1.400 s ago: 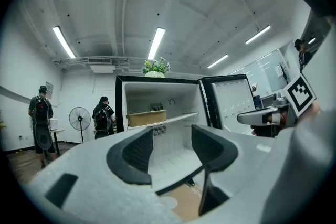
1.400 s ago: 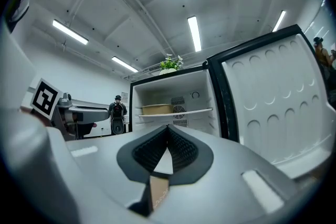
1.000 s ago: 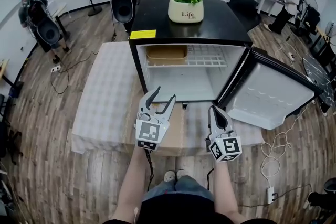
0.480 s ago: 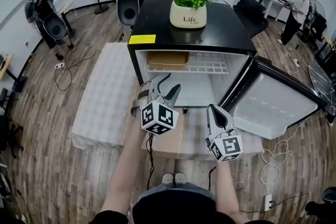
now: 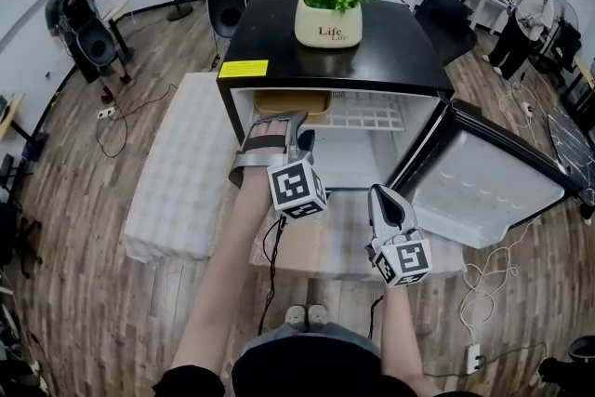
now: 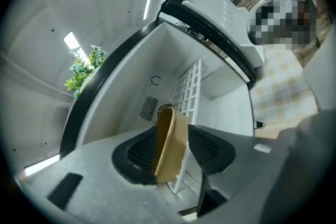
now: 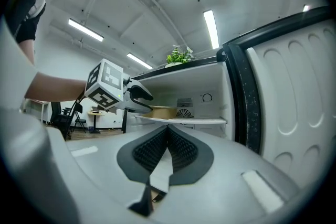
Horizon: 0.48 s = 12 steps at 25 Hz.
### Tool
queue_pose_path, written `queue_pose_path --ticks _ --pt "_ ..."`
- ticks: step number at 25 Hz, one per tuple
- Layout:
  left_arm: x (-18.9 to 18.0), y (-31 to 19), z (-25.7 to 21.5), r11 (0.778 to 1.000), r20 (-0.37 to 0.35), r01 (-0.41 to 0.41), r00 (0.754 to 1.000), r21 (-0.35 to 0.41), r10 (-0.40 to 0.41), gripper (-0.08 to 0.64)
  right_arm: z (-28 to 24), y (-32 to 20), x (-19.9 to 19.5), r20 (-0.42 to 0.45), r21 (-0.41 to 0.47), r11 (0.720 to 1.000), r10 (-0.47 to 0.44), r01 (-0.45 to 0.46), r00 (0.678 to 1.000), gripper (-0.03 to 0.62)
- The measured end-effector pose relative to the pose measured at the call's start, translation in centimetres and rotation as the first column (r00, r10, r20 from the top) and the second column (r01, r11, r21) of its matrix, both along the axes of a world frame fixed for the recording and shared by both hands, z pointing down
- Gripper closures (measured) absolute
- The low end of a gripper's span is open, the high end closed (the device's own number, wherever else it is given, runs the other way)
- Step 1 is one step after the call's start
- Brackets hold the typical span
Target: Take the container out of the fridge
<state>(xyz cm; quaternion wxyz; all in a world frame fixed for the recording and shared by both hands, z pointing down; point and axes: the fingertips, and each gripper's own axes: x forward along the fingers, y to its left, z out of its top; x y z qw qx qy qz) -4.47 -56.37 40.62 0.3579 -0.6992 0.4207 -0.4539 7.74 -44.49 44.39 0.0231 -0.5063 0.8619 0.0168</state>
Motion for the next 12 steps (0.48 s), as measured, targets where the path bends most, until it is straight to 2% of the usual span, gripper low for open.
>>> queue_pose_path --ticks 5,12 --pt "-0.4 -1.8 1.1 0.999 0.141 0.031 0.99 -0.029 -0.027 0.368 0.5 -0.1 1.1 0.01 -0.011 1.0 0.011 -0.01 1.0 0.588" --pt "-0.8 -3.1 1.8 0.996 0.216 0.062 0.975 -0.062 -0.047 0.383 1.0 -0.4 2.0 0.013 -0.018 1.0 0.012 -0.012 1.0 0.588"
